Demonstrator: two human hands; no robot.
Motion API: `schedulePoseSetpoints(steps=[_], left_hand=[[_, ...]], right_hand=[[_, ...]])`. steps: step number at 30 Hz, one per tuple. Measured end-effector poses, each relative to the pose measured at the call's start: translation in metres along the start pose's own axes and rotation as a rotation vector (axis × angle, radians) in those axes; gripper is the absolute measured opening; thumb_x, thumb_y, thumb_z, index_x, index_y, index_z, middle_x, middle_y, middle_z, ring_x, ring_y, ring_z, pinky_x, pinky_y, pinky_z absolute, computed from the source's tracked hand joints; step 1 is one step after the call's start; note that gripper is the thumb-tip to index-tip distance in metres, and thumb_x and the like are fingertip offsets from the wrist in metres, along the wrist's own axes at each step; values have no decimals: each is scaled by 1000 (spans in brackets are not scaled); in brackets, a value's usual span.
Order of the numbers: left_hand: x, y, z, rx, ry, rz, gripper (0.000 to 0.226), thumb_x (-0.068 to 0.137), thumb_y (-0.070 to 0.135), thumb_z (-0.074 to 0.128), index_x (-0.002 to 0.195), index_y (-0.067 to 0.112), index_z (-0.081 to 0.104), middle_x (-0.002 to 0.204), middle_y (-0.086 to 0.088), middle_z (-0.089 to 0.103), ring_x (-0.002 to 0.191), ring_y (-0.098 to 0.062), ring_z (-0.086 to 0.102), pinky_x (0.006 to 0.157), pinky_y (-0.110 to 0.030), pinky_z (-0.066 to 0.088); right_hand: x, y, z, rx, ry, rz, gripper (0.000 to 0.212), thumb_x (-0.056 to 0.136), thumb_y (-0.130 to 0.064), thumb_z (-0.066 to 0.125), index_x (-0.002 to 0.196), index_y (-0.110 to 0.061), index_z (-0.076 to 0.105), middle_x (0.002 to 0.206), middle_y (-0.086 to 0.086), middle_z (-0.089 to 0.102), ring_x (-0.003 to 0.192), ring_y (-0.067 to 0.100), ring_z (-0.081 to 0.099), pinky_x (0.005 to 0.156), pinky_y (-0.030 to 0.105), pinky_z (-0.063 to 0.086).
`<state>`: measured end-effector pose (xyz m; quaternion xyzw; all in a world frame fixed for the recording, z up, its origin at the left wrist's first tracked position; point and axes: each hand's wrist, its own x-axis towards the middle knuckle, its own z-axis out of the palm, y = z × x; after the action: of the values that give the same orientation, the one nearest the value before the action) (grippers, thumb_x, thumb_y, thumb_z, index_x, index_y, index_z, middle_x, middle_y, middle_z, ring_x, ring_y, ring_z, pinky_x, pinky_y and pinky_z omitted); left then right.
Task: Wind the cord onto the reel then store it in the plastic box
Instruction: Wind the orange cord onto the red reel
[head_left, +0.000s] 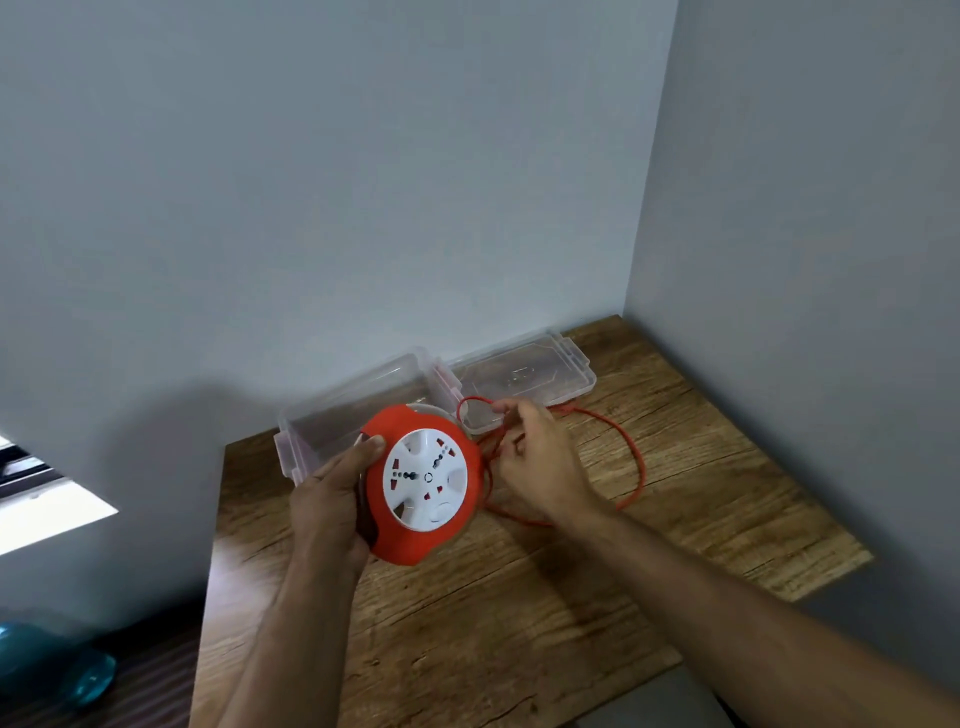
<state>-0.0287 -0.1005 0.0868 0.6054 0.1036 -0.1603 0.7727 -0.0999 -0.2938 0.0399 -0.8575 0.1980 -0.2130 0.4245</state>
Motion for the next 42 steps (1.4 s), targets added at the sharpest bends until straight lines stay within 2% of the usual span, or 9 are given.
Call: schedulePoseSetpoints(steps=[6, 9, 14, 21, 27, 31, 34, 38, 42], left_hand=[[3, 3, -5, -15, 18, 16, 14, 79, 13, 83, 89, 18, 76, 84, -4, 82, 90, -36, 75, 86, -51, 60], [6, 4, -11, -28, 42, 26, 21, 76, 12, 85, 93, 17, 74, 87, -5, 82, 88, -34, 76, 85, -51, 60], [11, 3, -23, -68, 65, 37, 19, 78, 10, 82, 92, 19, 73, 76, 6, 82, 88, -32, 75, 83, -49, 59], [4, 3, -18, 52, 61, 65, 13, 80, 15, 83, 88, 18, 73, 84, -4, 81, 86, -32, 74, 82, -47, 60], [3, 5, -16, 96, 32, 77, 11, 81, 14, 83, 89, 16, 75, 74, -2, 80, 80, -31, 76, 76, -44, 61], [2, 8, -12, 102, -21, 96, 15, 79, 11, 83, 92, 10, 77, 70, -3, 80, 60, -21, 77, 61, -35, 60], [3, 9, -14, 101, -33, 120, 9, 81, 12, 82, 88, 13, 77, 70, -1, 80, 68, -25, 77, 70, -38, 59], [10, 14, -26, 91, -16, 122, 10, 79, 13, 83, 88, 15, 78, 78, -4, 82, 81, -33, 76, 80, -46, 61], [18, 12, -41, 16, 5, 79, 30, 73, 21, 87, 100, 12, 79, 104, -17, 80, 97, -44, 75, 91, -62, 58]], right_hand=[[13, 40, -19, -57, -259, -169, 39, 87, -4, 53, 113, -24, 73, 104, -9, 75, 92, 3, 69, 86, 25, 55], [18, 45, -34, 314, -131, 97, 34, 98, -1, 50, 101, -24, 76, 63, -3, 65, 41, 9, 56, 41, 20, 41], [44, 69, -53, 421, 206, 645, 33, 102, -13, 40, 105, -11, 73, 52, 2, 49, 33, 14, 38, 36, 20, 25], [22, 18, -61, -116, -991, 608, 48, 89, -2, 65, 130, -22, 54, 81, -2, 72, 49, 10, 63, 41, 17, 40], [33, -7, -38, -324, -264, 80, 110, 65, -54, 86, 153, -30, 26, 146, 10, 45, 110, 31, 64, 89, 41, 54], [28, -13, -15, -826, -391, -439, 65, 86, -40, 70, 144, -30, 41, 134, 5, 52, 107, 25, 60, 80, 40, 53], [36, -6, -11, -914, -437, -304, 28, 95, -16, 54, 118, -18, 69, 113, 6, 69, 99, 25, 66, 78, 36, 52], [48, 0, -34, -77, -554, 207, 23, 101, -7, 51, 114, -12, 70, 71, -2, 73, 49, 13, 64, 44, 23, 49], [69, 14, -54, 499, 6, 623, 24, 105, -14, 42, 113, -3, 61, 90, 21, 70, 42, 18, 58, 35, 22, 40]])
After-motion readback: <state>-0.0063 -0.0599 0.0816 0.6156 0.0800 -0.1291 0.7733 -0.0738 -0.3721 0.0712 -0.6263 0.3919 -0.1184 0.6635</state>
